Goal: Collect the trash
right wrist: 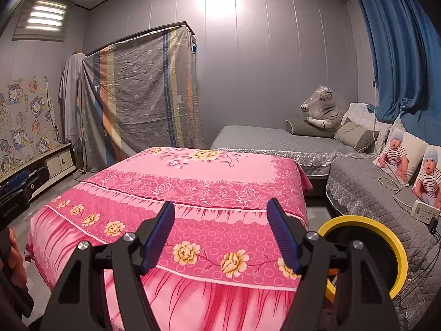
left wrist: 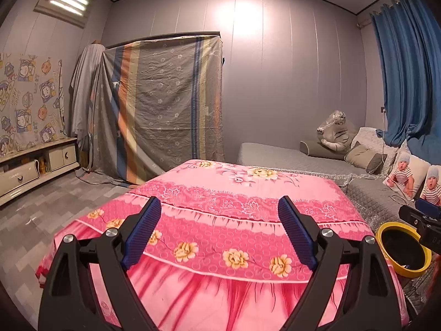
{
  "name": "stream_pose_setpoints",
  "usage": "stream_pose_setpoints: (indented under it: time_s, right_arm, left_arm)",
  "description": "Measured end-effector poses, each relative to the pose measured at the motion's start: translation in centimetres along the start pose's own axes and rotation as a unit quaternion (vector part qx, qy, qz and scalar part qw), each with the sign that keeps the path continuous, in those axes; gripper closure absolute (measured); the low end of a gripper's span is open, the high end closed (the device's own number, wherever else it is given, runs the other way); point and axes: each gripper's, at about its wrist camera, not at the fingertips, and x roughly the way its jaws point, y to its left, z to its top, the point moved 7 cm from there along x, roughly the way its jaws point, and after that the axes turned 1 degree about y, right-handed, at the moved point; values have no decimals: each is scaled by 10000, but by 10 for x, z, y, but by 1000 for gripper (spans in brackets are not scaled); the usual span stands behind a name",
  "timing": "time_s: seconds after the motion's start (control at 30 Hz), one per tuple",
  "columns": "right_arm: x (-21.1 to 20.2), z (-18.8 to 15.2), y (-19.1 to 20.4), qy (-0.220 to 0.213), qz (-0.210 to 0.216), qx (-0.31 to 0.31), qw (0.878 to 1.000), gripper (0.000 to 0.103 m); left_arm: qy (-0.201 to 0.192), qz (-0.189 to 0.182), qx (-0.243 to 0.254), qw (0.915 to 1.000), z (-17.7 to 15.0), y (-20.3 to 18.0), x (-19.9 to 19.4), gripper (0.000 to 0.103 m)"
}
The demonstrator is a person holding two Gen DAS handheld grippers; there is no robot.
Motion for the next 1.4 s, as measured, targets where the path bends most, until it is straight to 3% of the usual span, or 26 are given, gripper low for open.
stream_pose_setpoints:
  time_s: [0.07,0.13,0.4,0.67,1.4]
  right_arm:
    - [2,-6,-4,9,4,102,9999,32]
    - [1,-10,-7,-22,-17,205,9998,22]
    - [-2,-12,-14,-158,-227,244,9993,8]
    - [-1,-11,-20,-227,-252,327,9989,8]
    - [-2,-13,-22,-249,-248,398,9986,8]
  left_arm:
    - [17,-36,-11,10000,-4,-1,-1,19]
    - [26,-48,-93,9999,-4,-2,-1,10]
    - [-103,-43,-40,9999,3,-15,-4,8]
    - [58,-40,2,10000,3,-18,1,8]
    - [-59,-172,-42,9998,11,-21,0,8]
